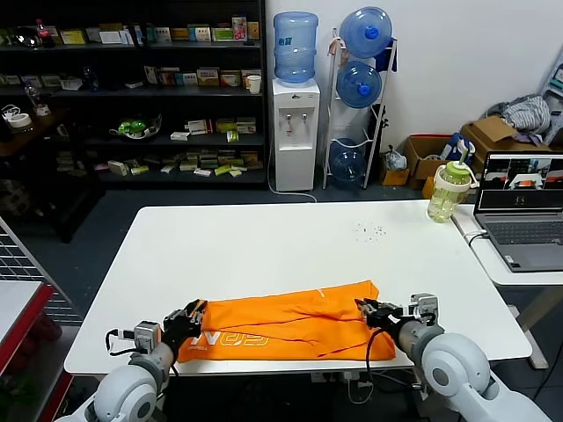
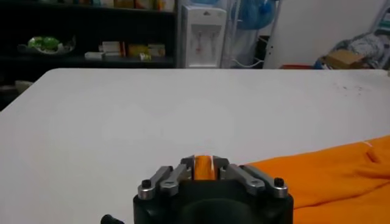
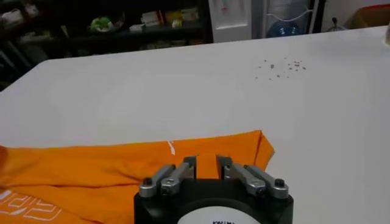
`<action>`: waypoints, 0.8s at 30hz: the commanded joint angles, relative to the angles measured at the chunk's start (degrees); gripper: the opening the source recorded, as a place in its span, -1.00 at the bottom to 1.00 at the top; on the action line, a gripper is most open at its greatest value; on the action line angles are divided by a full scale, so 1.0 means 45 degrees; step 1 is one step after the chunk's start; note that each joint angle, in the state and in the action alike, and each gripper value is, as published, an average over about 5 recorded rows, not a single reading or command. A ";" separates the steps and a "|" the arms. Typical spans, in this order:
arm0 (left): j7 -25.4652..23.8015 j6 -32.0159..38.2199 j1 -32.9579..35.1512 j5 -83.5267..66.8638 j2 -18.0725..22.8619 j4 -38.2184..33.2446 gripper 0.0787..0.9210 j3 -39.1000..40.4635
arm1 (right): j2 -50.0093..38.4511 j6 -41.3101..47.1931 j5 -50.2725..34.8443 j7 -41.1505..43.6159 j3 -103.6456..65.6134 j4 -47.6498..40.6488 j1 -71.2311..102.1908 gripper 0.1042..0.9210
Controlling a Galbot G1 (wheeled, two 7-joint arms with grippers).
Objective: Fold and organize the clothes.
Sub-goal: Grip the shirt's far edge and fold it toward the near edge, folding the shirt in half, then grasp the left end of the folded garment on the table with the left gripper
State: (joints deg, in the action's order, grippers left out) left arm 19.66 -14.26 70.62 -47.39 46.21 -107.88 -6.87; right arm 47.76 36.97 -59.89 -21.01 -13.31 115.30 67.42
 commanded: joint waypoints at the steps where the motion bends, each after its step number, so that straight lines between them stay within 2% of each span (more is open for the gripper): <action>1: 0.0092 -0.0126 0.0388 0.0245 0.0109 0.0079 -0.30 -0.0115 | -0.0128 -0.0021 0.0082 0.0243 -0.0607 0.0446 0.0694 -0.24; 12: 0.0177 0.0233 0.1273 0.0596 0.0910 0.0612 0.46 -0.0357 | 0.0115 -0.0120 0.0414 0.0527 -0.1502 0.0666 0.1546 0.55; 17: 0.0239 0.0477 0.1346 0.0720 0.1088 0.0783 0.73 -0.0322 | 0.0213 -0.0127 0.0429 0.0493 -0.1528 0.0727 0.1578 0.74; 21: 0.0243 0.0638 0.1332 0.0784 0.1112 0.0843 0.72 -0.0266 | 0.0243 -0.0137 0.0431 0.0461 -0.1559 0.0751 0.1604 0.76; 24: 0.0280 0.0634 0.1323 0.0777 0.1135 0.0869 0.56 -0.0235 | 0.0238 -0.0148 0.0430 0.0448 -0.1611 0.0774 0.1651 0.76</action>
State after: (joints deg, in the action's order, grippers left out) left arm 20.67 -12.20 75.66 -44.36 50.42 -104.53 -8.07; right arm 48.73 36.35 -58.13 -19.15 -19.63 118.53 73.90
